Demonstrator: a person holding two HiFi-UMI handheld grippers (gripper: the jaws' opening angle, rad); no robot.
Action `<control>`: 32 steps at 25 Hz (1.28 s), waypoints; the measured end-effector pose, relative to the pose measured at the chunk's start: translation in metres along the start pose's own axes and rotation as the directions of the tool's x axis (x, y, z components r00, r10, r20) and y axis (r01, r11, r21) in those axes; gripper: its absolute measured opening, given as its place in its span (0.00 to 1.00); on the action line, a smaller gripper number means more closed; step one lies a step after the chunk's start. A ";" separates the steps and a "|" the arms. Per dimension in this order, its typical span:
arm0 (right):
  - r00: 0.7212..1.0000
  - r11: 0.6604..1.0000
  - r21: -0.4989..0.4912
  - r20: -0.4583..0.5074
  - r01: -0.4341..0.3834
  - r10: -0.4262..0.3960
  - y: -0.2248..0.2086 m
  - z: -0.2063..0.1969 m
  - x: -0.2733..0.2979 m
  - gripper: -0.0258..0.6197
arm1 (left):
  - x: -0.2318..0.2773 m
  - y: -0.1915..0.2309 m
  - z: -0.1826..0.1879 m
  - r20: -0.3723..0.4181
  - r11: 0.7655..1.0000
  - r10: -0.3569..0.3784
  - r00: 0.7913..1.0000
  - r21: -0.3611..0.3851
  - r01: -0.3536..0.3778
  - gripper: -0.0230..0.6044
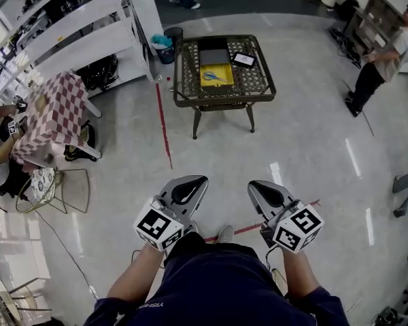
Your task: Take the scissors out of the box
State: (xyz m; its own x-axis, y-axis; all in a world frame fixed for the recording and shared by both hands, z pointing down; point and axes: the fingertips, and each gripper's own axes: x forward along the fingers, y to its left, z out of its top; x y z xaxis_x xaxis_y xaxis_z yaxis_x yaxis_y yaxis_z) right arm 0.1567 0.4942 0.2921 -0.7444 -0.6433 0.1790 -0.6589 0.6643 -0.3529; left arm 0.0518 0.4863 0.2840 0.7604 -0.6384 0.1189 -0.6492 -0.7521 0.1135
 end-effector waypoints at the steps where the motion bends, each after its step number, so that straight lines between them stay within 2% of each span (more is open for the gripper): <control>1: 1.000 1.000 0.002 -0.001 -0.001 0.001 -0.003 0.000 -0.001 0.07 | 0.003 -0.001 0.000 -0.001 1.000 0.000 1.000 0.000 0.000 0.08; 9: 1.000 1.000 0.012 -0.019 -0.009 0.009 -0.025 -0.004 0.007 0.07 | 0.024 0.006 -0.009 -0.009 1.000 0.001 1.000 -0.012 -0.001 0.08; 16: 0.999 1.000 0.017 -0.038 -0.004 0.005 -0.046 0.003 0.040 0.07 | 0.041 0.042 -0.011 -0.012 1.000 0.001 1.000 -0.030 -0.002 0.08; 32: 0.997 0.999 0.034 -0.067 0.038 -0.035 -0.112 0.046 0.205 0.07 | 0.101 0.210 -0.002 -0.045 0.996 -0.058 0.997 -0.064 0.055 0.08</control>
State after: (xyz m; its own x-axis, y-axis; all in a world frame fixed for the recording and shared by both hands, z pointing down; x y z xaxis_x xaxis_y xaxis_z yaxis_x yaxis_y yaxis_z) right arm 0.0828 0.2709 0.3262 -0.7262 -0.6396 0.2521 -0.6825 0.6265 -0.3765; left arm -0.0078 0.2642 0.3215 0.7952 -0.5859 0.1561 -0.6062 -0.7740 0.1830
